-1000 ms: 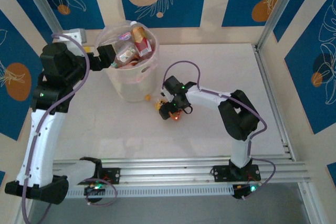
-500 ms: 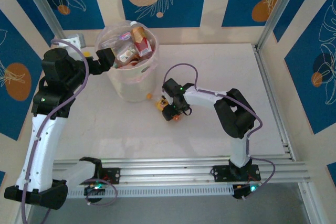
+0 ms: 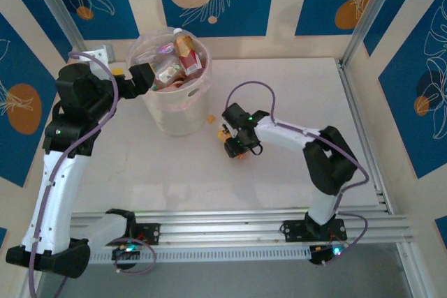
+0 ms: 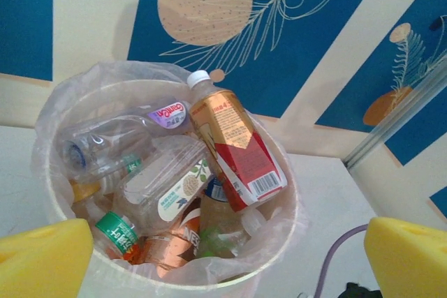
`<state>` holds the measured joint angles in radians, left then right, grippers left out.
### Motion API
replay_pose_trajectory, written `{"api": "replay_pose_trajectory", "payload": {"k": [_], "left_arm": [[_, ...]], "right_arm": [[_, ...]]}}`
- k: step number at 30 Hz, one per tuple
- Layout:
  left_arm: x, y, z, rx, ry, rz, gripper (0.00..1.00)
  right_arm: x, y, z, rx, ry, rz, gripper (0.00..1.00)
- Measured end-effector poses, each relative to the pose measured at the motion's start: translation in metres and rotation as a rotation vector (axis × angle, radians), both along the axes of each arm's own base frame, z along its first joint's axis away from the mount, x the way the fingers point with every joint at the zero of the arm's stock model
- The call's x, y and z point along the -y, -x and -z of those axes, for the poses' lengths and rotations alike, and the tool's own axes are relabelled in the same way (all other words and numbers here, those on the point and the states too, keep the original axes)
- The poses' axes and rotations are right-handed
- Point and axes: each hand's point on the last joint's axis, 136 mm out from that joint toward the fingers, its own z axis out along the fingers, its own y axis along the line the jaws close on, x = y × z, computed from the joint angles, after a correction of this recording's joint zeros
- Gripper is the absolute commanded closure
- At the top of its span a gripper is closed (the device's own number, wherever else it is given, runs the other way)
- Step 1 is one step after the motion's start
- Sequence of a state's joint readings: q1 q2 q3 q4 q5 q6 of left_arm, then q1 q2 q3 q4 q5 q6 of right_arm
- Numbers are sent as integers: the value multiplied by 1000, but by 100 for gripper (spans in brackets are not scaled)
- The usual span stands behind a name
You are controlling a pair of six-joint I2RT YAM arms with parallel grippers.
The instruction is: Put the plastic bottles in the bin
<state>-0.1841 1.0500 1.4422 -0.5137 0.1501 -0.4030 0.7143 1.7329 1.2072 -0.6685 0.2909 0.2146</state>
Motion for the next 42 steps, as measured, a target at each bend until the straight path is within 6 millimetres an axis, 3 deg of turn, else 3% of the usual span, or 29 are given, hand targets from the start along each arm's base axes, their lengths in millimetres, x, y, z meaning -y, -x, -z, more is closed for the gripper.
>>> {"api": "replay_pose_trajectory", "payload": {"k": [5,9,14,19,23,29,35,42], "left_arm": [[13,2,-1,-3,29,62,0],[36,-1,3,-23,49,144,1],[91,-5,20,-78,50,317,0],[147,-4,32,-119,69,497,3],[178,-3,29,-120,121,608,8],[208,1,12,-90,170,711,15],[217,-1,0,-67,193,736,29],[221,-5,2,-74,195,741,42]], "right_arm": [[9,0,-70,152,-97,40,55],[15,6,-125,269,-207,61,56],[19,18,-185,398,-364,64,56],[14,25,-224,486,-506,43,56],[6,26,-238,513,-577,23,56],[-5,24,-242,506,-623,1,56],[-13,26,-238,483,-633,-19,56],[-17,25,-242,492,-651,-29,56]]}}
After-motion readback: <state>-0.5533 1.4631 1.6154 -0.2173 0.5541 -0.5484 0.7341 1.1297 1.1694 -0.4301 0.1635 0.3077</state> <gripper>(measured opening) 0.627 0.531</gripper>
